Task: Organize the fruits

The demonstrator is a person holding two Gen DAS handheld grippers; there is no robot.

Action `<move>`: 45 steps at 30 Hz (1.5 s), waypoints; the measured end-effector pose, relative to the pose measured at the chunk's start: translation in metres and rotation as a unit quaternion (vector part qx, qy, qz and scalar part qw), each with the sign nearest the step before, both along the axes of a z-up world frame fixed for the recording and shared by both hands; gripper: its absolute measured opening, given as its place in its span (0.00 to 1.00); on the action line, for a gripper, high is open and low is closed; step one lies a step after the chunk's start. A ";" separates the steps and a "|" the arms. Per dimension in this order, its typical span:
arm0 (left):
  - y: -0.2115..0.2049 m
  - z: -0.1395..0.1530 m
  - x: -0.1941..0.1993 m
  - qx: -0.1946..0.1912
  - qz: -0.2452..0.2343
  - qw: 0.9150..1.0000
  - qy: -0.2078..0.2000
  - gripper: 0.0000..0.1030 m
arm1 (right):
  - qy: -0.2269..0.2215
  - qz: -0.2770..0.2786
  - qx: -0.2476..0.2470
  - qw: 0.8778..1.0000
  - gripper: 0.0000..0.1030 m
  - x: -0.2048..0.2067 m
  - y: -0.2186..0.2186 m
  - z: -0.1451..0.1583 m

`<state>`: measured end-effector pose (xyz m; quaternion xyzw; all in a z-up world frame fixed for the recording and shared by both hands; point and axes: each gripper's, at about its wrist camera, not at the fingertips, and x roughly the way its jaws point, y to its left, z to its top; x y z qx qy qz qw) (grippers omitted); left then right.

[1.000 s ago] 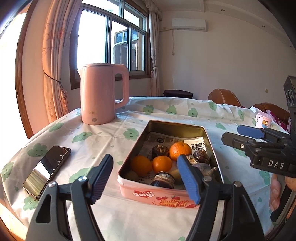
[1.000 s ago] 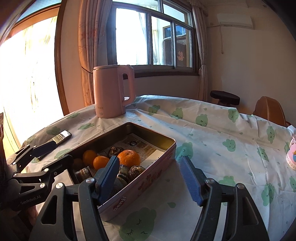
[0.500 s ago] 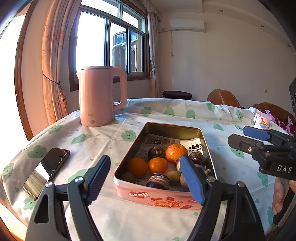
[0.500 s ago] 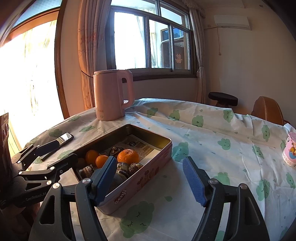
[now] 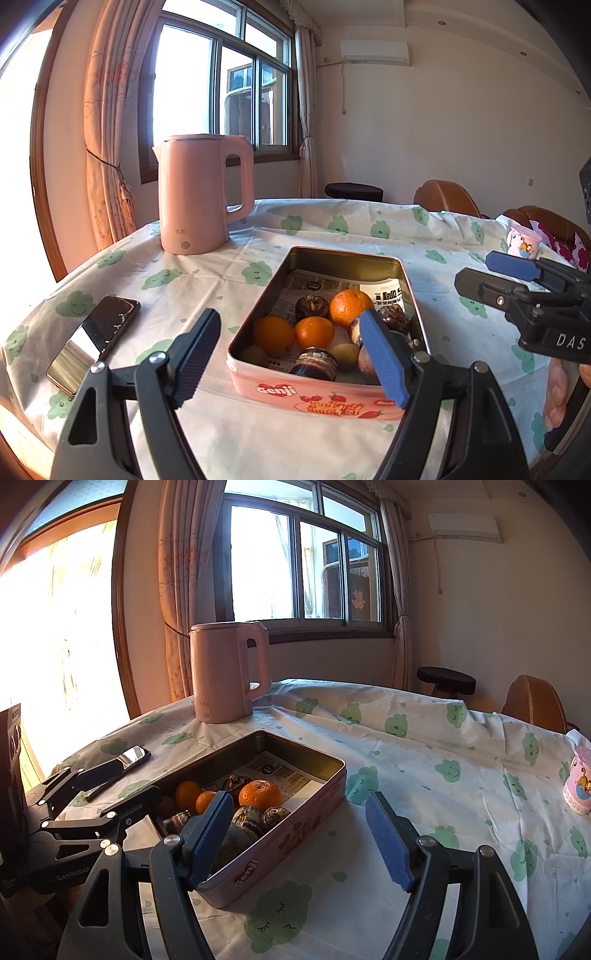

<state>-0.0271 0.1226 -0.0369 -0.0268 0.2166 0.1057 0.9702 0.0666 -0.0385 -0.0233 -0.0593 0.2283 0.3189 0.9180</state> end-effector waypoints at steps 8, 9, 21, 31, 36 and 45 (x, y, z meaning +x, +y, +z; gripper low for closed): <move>-0.001 0.001 -0.001 0.001 -0.002 1.000 0.001 0.78 | -0.002 -0.001 0.002 1.000 0.73 -0.002 -0.001 0.001; -0.001 0.001 0.000 0.002 -0.002 1.000 0.001 0.80 | -0.002 -0.001 0.002 1.000 0.73 -0.002 -0.001 0.001; -0.009 0.007 -0.006 0.006 -0.003 1.000 -0.019 0.99 | -0.006 -0.008 0.011 1.000 0.73 -0.004 -0.010 0.003; -0.015 0.011 -0.006 -0.007 -0.015 1.000 -0.023 1.00 | -0.016 -0.023 0.026 0.999 0.74 -0.007 -0.028 0.011; -0.019 0.012 -0.006 -0.007 -0.014 1.000 -0.026 1.00 | -0.017 -0.028 0.032 0.999 0.74 -0.007 -0.036 0.013; -0.021 0.012 -0.005 -0.001 -0.011 1.000 -0.029 1.00 | -0.014 -0.035 0.037 0.999 0.74 -0.006 -0.047 0.012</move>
